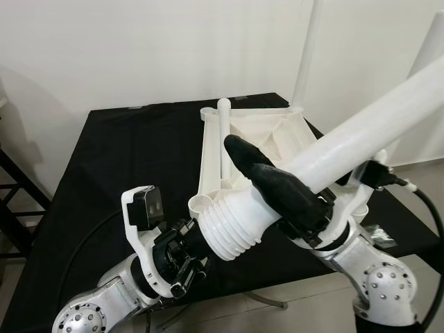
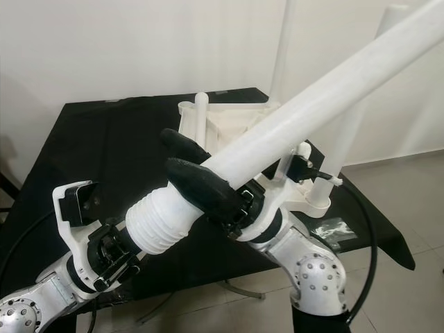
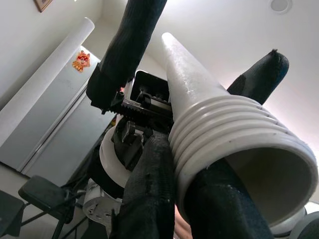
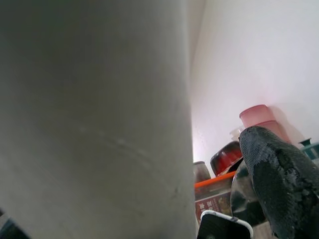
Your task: Building children table
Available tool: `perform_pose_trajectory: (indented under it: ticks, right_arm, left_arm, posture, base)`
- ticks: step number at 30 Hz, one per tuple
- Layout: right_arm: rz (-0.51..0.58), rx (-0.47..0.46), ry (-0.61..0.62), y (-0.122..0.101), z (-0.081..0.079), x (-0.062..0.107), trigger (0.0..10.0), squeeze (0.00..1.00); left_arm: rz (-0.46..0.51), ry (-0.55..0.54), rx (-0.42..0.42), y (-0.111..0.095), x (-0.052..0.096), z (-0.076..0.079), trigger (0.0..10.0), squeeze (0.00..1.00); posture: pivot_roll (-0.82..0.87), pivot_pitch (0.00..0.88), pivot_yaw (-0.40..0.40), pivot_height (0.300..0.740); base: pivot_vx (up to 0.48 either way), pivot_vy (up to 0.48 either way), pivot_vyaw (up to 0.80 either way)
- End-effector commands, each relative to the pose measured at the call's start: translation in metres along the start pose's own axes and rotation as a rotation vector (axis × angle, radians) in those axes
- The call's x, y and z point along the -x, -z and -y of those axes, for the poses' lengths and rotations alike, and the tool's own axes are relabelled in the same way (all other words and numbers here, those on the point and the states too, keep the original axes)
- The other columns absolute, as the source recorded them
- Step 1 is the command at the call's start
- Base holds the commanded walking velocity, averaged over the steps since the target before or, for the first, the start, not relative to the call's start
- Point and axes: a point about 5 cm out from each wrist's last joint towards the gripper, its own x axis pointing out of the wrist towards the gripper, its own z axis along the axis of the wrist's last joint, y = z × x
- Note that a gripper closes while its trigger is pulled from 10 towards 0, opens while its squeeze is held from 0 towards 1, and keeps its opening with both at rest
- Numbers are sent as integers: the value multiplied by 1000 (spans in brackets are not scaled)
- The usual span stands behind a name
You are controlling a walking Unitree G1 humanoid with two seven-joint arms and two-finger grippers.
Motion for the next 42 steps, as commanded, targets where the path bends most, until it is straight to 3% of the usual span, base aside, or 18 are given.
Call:
perform_pose_trajectory:
  ticks: [1,2,3,26,27,29,30,33,34,35,42]
  right_arm:
    - [-9,-8,-19,3,3,-8,5882,0]
    - [-9,-8,-19,3,3,-8,5882,0]
    - [-6,-23,-38,6,5,-12,0,0]
    - [21,-24,-68,8,13,-15,0,0]
    - [24,-19,-66,8,14,-15,0,0]
    - [26,-13,-64,7,15,-15,0,0]
    - [29,-7,-56,6,16,-15,0,0]
    - [31,-3,-50,6,17,-14,0,0]
    - [34,2,-43,5,18,-14,0,0]
    - [37,8,-37,4,19,-14,0,0]
    - [66,45,-5,-6,24,-14,0,0]
  left_arm:
    - [-86,8,29,12,-3,1,0,0]
    - [-86,8,29,12,-3,1,0,0]
    - [-89,7,31,13,-3,1,0,0]
    - [-94,-5,-7,16,-2,-2,0,0]
    - [-91,-14,-9,15,-2,-3,1725,522]
    - [-89,-23,-12,15,-2,-4,1725,522]
    - [-87,-26,-12,15,-2,-4,4510,1000]
    - [-86,-26,-13,15,-2,-4,4510,1000]
    - [-83,-27,-14,14,-2,-4,8745,1000]
    - [-79,-29,-15,14,-2,-5,10000,1000]
    - [-65,-34,-17,11,-1,-3,10000,1000]
  posture:
    - [-96,0,-8,740]
    - [-96,0,-8,740]
    - [-90,0,-11,740]
    - [-88,0,-8,740]
    - [-87,0,-10,740]
    - [-87,0,-10,740]
    - [-88,0,-10,740]
    - [-88,0,-10,740]
    - [-88,0,-10,740]
    - [-88,0,-10,740]
    - [-91,0,-6,740]
  base:
    - [0,0,0]
    - [0,0,0]
    - [0,0,0]
    - [0,0,0]
    - [0,0,0]
    - [0,0,0]
    - [0,0,0]
    - [0,0,0]
    - [0,0,0]
    - [0,0,0]
    - [0,0,0]
